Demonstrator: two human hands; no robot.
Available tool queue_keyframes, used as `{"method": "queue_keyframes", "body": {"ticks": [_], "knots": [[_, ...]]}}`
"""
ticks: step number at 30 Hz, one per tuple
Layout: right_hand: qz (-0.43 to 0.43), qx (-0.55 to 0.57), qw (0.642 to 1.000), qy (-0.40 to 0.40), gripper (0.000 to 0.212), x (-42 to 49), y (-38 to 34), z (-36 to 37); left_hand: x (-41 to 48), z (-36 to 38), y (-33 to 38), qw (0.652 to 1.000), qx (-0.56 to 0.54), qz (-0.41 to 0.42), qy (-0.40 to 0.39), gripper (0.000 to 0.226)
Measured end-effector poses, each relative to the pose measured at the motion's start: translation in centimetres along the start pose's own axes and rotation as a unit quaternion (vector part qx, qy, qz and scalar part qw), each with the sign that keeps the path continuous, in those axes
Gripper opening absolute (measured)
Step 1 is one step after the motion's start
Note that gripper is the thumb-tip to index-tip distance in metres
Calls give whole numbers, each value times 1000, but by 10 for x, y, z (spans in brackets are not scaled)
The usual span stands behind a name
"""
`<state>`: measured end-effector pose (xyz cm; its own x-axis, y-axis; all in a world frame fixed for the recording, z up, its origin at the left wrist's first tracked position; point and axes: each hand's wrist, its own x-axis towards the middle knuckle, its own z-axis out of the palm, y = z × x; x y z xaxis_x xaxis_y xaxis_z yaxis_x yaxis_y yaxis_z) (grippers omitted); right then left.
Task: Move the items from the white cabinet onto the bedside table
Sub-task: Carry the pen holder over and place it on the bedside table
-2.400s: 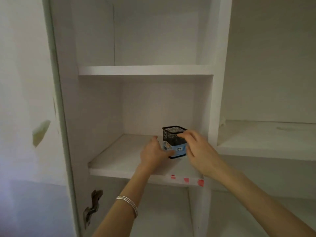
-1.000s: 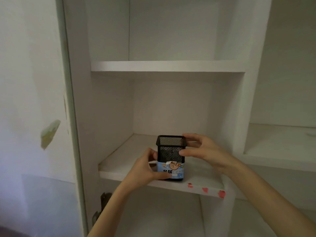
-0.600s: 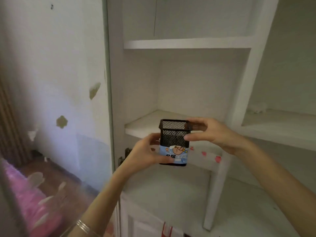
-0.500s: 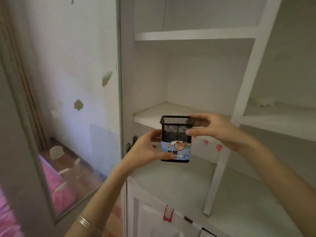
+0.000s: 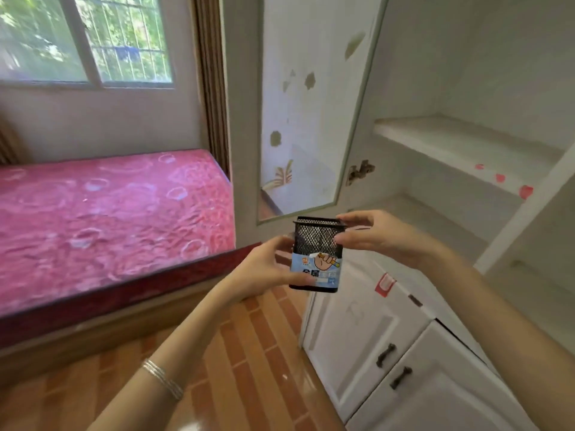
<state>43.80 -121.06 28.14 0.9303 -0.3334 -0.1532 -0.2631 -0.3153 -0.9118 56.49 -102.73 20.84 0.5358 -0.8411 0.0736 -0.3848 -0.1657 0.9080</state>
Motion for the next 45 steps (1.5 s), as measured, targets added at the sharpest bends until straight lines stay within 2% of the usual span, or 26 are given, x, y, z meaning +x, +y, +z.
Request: {"method": "queue_keyframes", "body": {"ticks": [2,4,5,9,12,15,16,19,22,25,28,35,37,42,45], "knots": [[13,12,999,-32,37,13,-6,28,-26,-19,-11,1000,6,-17,19,63],[17,5,997,-69,59,28,-14,58,-49,-42,-24,998,4,-40,44,64],[15,-4,996,-89,63,34,-21,74,-61,-54,-32,997,8,-52,55,64],[-7,-15,988,-153,43,62,-52,150,-115,-110,-60,990,12,-92,108,61],[-23,-30,979,-201,52,81,-77,219,-164,-156,-81,982,11,-115,148,59],[-47,-54,967,-245,32,93,-108,294,-220,-208,-105,972,22,-145,186,65],[-57,-67,962,-258,31,96,-118,319,-238,-226,-112,967,27,-154,200,69],[-99,-99,942,-305,50,103,-152,394,-293,-278,-132,953,47,-175,241,73],[-120,-110,922,-352,25,106,-181,461,-342,-322,-148,939,66,-193,276,75],[-140,-125,903,-386,33,107,-202,521,-389,-351,-164,925,67,-214,308,80],[-154,-126,879,-432,31,110,-218,580,-434,-374,-182,904,63,-243,346,88],[-177,-174,814,-525,78,143,-236,702,-501,-410,-217,859,35,-292,419,79],[-186,-183,795,-547,84,156,-244,732,-511,-426,-228,846,33,-306,436,79],[-215,-188,762,-581,82,203,-276,796,-515,-478,-253,813,29,-327,481,76],[-227,-187,738,-607,67,234,-308,828,-511,-518,-261,793,23,-329,512,77]]}}
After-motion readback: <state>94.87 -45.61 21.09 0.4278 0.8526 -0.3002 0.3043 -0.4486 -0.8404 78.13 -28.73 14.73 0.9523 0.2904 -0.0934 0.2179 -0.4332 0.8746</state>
